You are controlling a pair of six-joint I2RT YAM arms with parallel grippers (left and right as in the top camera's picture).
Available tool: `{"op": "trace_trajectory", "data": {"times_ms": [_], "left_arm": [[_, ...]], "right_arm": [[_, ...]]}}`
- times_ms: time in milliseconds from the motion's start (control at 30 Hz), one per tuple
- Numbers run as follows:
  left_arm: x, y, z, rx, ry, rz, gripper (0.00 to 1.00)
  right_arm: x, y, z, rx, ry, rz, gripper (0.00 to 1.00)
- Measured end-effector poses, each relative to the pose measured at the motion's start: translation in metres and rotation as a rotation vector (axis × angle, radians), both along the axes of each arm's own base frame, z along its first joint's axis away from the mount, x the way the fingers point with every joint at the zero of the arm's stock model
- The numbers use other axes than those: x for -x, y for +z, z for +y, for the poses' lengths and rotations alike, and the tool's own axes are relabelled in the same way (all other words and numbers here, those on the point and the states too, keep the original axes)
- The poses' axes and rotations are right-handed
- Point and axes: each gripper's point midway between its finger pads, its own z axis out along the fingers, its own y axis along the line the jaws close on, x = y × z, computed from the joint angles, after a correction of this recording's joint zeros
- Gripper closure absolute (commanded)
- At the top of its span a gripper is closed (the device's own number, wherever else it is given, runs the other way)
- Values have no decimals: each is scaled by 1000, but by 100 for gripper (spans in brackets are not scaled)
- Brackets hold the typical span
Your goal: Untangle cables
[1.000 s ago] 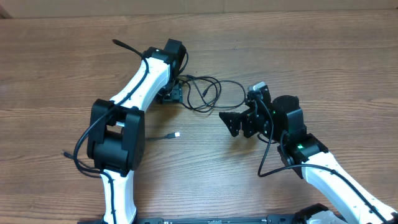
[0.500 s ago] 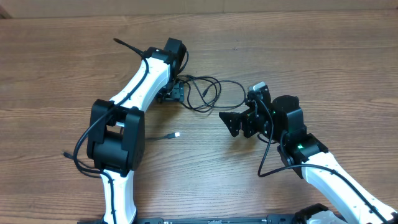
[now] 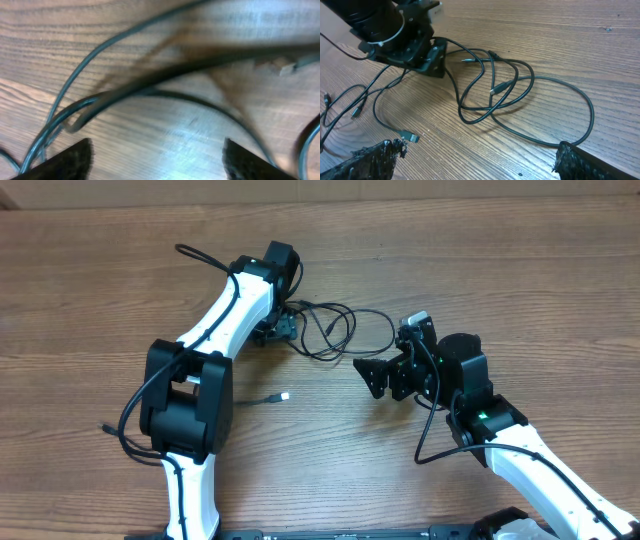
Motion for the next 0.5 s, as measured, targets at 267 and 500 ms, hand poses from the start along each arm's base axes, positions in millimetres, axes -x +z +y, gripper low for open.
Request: {"op": "trace_trajectory", "data": {"times_ms": [267,500], "left_arm": [[10,13,3,-25,-233,105,1],[-12,44,-4,-17,-394,-8,0]], "right_arm": [[-1,0,-1,7,-7,-4,0],[-1,-1,-2,11,-11,-1,0]]}}
